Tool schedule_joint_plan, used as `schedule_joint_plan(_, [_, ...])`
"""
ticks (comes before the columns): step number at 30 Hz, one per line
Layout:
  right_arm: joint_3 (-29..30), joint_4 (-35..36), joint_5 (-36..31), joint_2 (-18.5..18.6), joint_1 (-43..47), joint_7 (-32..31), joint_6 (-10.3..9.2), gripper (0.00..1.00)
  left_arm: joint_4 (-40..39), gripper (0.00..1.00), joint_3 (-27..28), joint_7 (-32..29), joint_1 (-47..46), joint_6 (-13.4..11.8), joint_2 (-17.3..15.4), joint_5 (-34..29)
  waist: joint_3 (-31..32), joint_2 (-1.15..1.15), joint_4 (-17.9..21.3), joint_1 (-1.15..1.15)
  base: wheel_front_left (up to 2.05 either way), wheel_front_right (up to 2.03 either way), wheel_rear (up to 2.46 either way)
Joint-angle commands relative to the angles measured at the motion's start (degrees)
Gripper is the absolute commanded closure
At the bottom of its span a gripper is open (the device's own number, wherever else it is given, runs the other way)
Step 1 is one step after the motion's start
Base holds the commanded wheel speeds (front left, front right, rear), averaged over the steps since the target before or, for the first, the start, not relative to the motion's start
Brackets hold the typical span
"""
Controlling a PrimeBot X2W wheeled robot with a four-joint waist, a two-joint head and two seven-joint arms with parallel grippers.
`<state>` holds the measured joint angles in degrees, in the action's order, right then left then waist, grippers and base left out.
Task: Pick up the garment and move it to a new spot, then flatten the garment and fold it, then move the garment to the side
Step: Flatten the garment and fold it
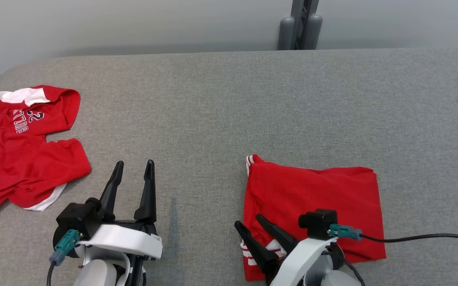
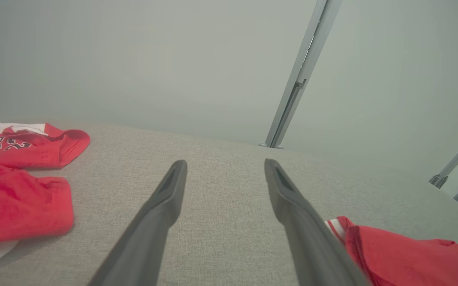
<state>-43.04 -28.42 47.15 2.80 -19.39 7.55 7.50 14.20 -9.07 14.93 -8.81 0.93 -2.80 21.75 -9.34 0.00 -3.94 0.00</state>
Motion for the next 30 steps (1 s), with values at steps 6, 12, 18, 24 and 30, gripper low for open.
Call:
schedule_joint_plan(6, [-2.9, 1.4, 3.5, 0.3, -0.4, -2.3, -0.02, 0.0, 0.2, 0.0, 0.1, 0.3, -1.0, 0.0, -0.2, -0.1, 0.4, 0.0, 1.2, 0.0, 0.0, 0.0, 0.0])
schedule_joint_plan(12, [-5.5, 5.4, 5.7, 0.4, -0.9, -3.5, -0.02, 0.0, 0.2, 0.0, 0.6, 0.3, -0.7, 0.2, -0.2, -0.6, 0.9, 0.0, 2.6, 0.0, 0.0, 0.0, 0.0])
schedule_joint_plan(18, [-2.8, 9.8, 4.6, 3.6, -2.8, -0.6, -0.02, 0.0, 0.0, 0.0, 1.3, 0.3, -0.6, 0.3, -0.2, -1.2, 1.2, 0.0, 4.1, 0.0, 0.0, 0.0, 0.0])
schedule_joint_plan(24, [6.7, 11.6, -2.3, 9.1, -4.7, 4.3, -0.02, 0.0, -0.6, 0.0, 2.0, 0.3, -0.1, 0.4, -0.2, -1.5, 1.6, 0.0, 5.4, 0.0, 0.0, 0.0, 0.0])
schedule_joint_plan(30, [18.0, 12.0, -15.1, 13.5, -3.6, 6.5, -0.02, 0.0, -1.6, 0.0, 2.4, 0.3, -0.1, 0.2, -0.2, -1.6, 1.8, 0.0, 6.1, 0.0, 0.0, 0.0, 0.0])
